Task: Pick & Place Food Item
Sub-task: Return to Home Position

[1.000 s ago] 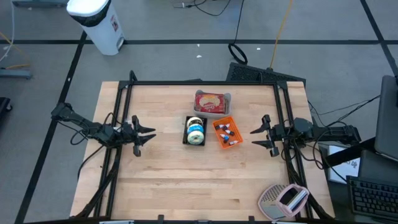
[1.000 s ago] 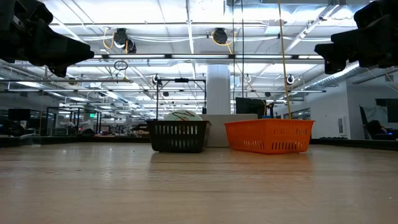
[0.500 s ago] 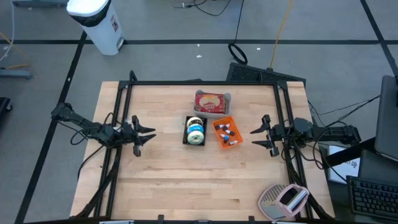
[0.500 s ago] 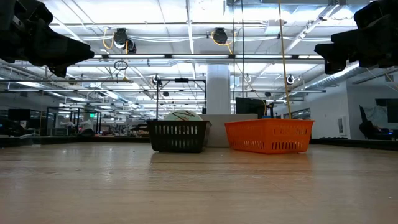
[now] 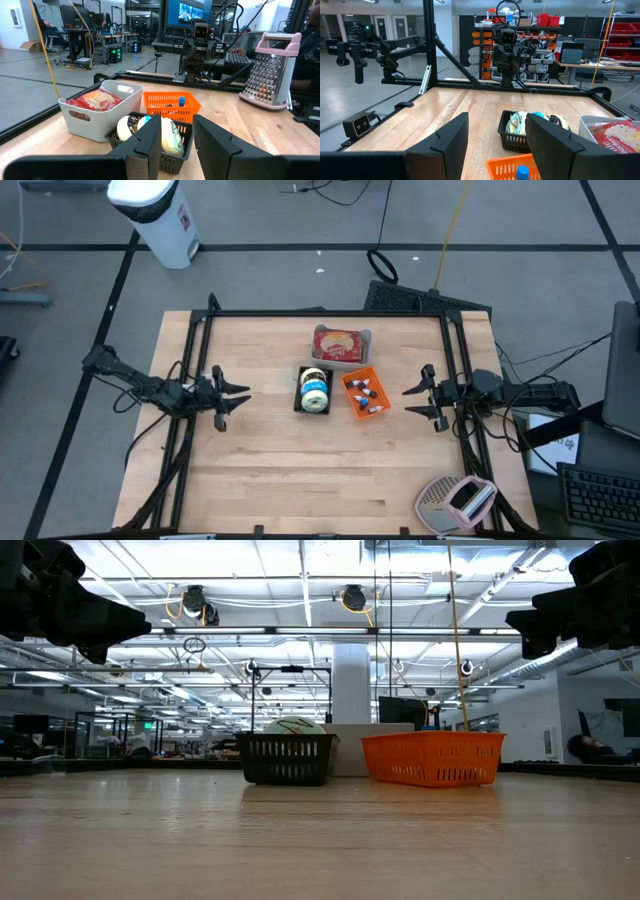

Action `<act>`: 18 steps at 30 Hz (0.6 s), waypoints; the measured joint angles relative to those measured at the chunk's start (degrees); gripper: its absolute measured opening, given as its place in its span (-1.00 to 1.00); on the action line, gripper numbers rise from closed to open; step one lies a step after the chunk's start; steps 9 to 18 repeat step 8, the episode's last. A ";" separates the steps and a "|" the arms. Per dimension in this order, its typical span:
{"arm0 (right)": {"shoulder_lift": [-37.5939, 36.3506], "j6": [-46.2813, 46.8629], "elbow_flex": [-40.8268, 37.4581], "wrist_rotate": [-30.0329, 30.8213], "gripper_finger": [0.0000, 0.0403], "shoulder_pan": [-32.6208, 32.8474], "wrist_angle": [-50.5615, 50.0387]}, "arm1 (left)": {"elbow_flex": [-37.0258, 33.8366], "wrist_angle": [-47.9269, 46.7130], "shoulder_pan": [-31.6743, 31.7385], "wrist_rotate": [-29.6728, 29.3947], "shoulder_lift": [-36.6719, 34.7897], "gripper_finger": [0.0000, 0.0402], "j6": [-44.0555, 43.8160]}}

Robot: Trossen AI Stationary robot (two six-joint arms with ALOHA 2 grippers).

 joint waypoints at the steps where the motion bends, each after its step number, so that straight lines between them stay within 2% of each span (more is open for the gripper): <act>1: 0.00 0.00 0.02 0.00 -0.07 0.01 0.01 | 0.00 0.00 0.00 0.00 0.00 -0.44 -0.01; 18: 0.00 0.01 0.00 0.00 -0.07 0.00 -0.01 | 0.00 -0.01 0.00 0.00 0.00 -0.44 0.00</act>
